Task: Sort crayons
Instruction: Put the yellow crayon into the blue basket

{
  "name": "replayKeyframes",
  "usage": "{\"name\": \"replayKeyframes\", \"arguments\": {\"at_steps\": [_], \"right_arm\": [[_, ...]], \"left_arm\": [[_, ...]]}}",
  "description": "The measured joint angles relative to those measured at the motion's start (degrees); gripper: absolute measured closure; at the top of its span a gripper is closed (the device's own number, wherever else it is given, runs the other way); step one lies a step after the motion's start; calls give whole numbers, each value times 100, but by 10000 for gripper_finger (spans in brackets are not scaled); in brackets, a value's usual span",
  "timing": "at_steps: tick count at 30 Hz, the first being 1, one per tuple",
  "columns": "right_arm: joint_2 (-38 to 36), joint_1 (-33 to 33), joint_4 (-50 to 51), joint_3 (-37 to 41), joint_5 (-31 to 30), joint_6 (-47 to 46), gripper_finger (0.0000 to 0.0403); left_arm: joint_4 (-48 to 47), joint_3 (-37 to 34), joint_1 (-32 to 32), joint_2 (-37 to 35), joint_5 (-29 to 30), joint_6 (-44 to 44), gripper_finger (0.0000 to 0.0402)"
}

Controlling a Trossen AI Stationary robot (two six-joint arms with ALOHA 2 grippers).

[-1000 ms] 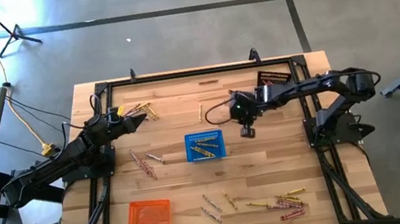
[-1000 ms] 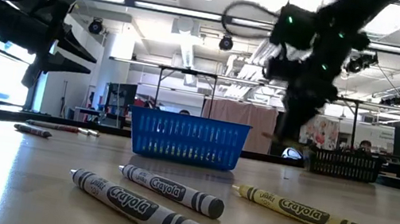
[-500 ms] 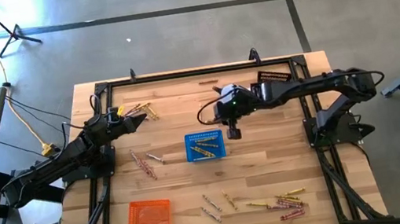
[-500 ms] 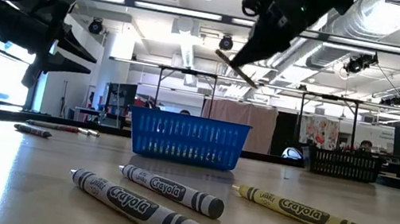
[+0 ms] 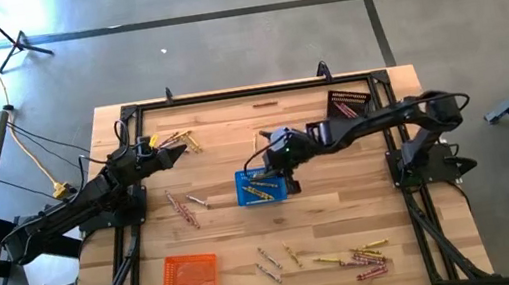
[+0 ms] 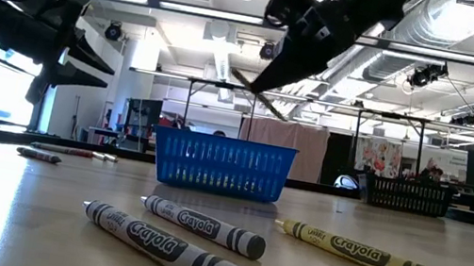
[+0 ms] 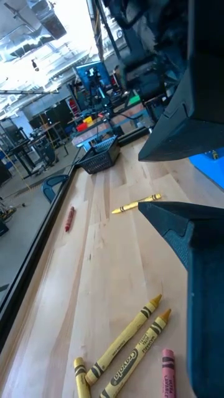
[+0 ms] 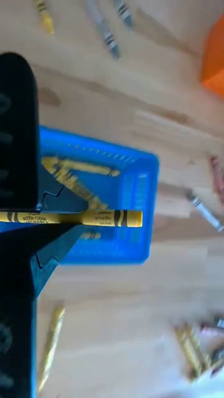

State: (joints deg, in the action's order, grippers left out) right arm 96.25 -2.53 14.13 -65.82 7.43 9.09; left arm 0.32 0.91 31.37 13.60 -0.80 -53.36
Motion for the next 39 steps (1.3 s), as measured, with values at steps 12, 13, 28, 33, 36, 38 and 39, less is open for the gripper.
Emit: {"name": "replayKeyframes", "arguments": {"at_steps": [12,13,28,33,36,38,39], "right_arm": [[240,29,-806,0,565,-121,398],[247,29,-821,0,621,-112,398],[588,71,-975,2,648,-5,398],[1000,66,-1098,4,407,-16,398],[1144,66,-1251,4,-29,-34,396],[1189,66,-1299,2,-395,-326,389],[1189,56,-1226,4,-516,-526,382]], "left_arm": [[2,0,0,0,-1,0,300],[0,0,-2,0,-2,0,300],[0,0,-2,0,-2,0,300],[2,0,-2,0,-2,0,300],[1,0,-2,0,-2,0,300],[0,0,-2,0,-2,0,300],[2,0,-2,0,-2,0,300]]}}
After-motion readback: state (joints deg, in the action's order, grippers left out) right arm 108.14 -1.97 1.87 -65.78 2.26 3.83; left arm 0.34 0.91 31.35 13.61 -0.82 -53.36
